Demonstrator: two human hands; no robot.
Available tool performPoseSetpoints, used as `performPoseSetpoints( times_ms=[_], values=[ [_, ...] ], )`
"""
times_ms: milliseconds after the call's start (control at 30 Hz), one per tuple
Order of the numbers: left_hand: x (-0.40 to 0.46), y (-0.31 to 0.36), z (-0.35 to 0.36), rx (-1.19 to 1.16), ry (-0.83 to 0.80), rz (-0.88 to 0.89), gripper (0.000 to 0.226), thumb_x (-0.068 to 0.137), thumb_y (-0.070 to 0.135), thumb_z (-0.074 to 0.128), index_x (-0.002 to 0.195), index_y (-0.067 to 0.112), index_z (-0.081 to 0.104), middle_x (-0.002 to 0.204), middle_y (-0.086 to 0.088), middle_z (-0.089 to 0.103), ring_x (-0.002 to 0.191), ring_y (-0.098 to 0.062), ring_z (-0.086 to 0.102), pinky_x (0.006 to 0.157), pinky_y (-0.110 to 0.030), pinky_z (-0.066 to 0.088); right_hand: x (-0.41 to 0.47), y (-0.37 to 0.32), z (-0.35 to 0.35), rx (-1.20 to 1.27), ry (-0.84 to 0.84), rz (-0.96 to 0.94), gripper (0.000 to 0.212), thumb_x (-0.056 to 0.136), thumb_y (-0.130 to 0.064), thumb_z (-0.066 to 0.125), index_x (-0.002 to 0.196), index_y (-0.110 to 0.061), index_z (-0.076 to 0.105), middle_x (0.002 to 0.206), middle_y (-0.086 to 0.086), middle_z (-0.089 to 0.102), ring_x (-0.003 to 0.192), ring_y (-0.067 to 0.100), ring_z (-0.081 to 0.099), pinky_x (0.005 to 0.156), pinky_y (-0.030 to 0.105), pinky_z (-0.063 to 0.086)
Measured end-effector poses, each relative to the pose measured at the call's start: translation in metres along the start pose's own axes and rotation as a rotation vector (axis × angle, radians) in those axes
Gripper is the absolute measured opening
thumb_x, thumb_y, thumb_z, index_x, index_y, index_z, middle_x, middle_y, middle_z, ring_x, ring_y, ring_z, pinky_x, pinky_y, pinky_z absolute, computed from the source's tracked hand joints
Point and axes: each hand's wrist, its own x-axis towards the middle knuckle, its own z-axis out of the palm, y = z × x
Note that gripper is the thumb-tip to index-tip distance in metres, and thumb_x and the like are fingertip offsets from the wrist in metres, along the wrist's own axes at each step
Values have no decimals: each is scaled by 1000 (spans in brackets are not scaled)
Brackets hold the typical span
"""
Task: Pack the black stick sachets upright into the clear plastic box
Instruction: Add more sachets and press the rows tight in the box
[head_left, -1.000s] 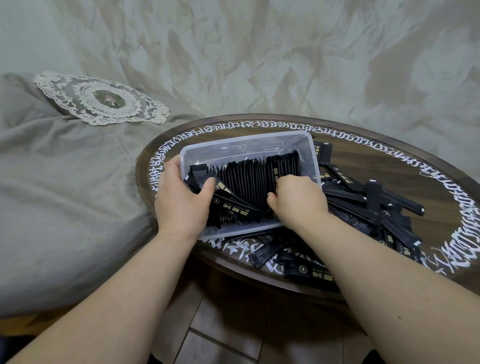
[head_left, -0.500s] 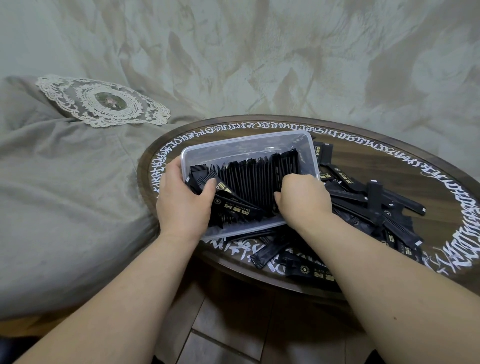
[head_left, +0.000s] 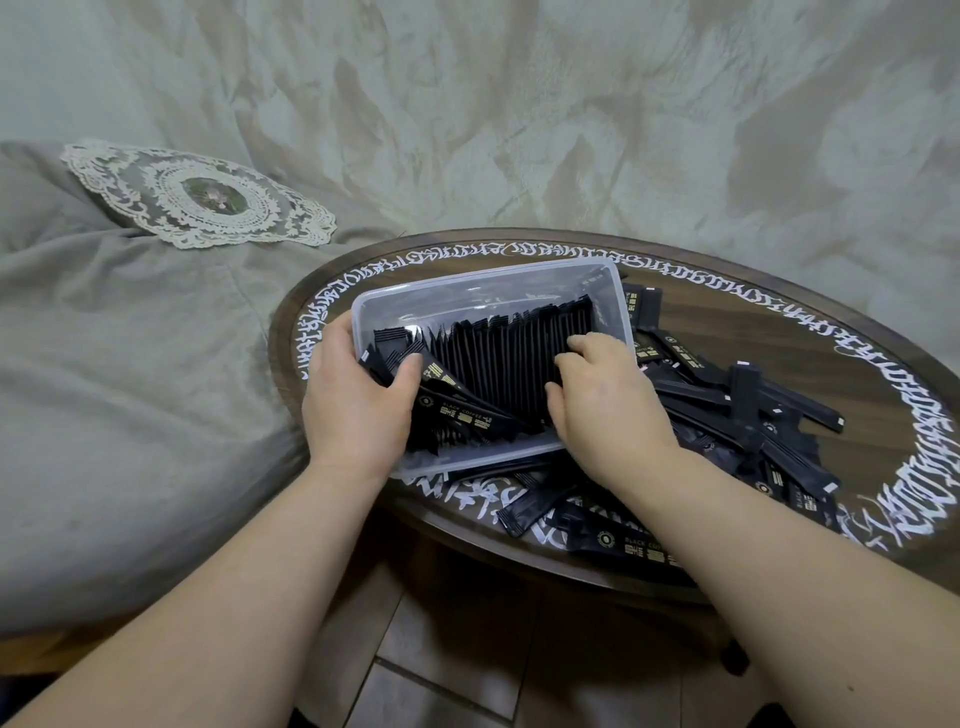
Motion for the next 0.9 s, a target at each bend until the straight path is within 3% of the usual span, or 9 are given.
performPoseSetpoints(
  times_ms=[67, 167, 300, 433, 500, 567, 667, 767, 900],
  values=[
    [1, 0, 0, -3, -1, 7, 50, 79, 31, 73, 122, 23, 49, 107, 12, 51, 101, -16, 55, 89, -34, 46, -3, 0, 0, -37, -115, -23, 43, 99, -33, 40, 128, -2, 46, 147, 15, 30, 142, 29, 17, 114, 36, 21],
    [2, 1, 0, -5, 5, 15, 50, 80, 29, 72, 124, 22, 49, 108, 12, 50, 104, -16, 55, 89, -31, 44, -7, 0, 0, 9, -225, -15, 55, 100, -40, 35, 142, -4, 28, 157, 12, 8, 146, 24, 5, 117, 35, 16],
    [2, 1, -1, -8, 15, 22, 51, 80, 26, 72, 125, 20, 49, 109, 14, 48, 105, -16, 54, 88, -28, 40, -9, -2, -2, 38, -209, -60, 61, 101, -39, 33, 150, -10, 10, 159, 10, -2, 147, 26, 1, 116, 32, 11],
    [1, 3, -1, 7, 12, 22, 53, 80, 28, 72, 127, 20, 49, 110, 13, 46, 108, -17, 53, 87, -26, 38, -7, 0, -1, 36, -250, -47, 60, 102, -40, 30, 151, -11, 10, 160, 9, -5, 147, 26, 0, 117, 34, 10],
    [0, 3, 0, 2, 14, 18, 54, 80, 28, 72, 127, 21, 48, 110, 13, 47, 107, -16, 54, 87, -26, 39, -6, -1, -3, 56, -230, -52, 57, 101, -39, 32, 149, -11, 18, 160, 9, 1, 147, 27, 3, 117, 36, 12],
    [0, 3, -1, 2, 15, 18, 54, 80, 28, 72, 127, 21, 48, 110, 13, 47, 105, -15, 54, 87, -26, 39, -5, -6, -6, 80, -90, -100, 47, 100, -34, 39, 142, -13, 38, 154, 9, 24, 143, 27, 18, 114, 37, 23],
    [0, 4, 0, 7, 20, 20, 54, 79, 29, 73, 127, 22, 48, 110, 13, 47, 107, -17, 55, 92, -32, 44, -2, -19, -13, 247, 37, -121, 34, 95, -33, 52, 124, -17, 60, 121, 2, 58, 117, 21, 50, 96, 33, 41],
    [0, 3, 0, 8, 23, 21, 54, 78, 30, 73, 125, 22, 48, 109, 12, 49, 107, -19, 56, 94, -38, 46, 0, -28, -7, 294, -92, -136, 28, 92, -38, 57, 110, -20, 66, 101, -1, 66, 97, 20, 59, 85, 35, 48],
    [-2, 3, 0, 7, 25, 26, 52, 78, 30, 73, 123, 21, 49, 108, 11, 49, 106, -19, 55, 92, -35, 45, 3, -31, -1, 285, -107, -138, 24, 92, -37, 56, 105, -21, 68, 97, -2, 66, 94, 20, 59, 83, 36, 49]
  ],
)
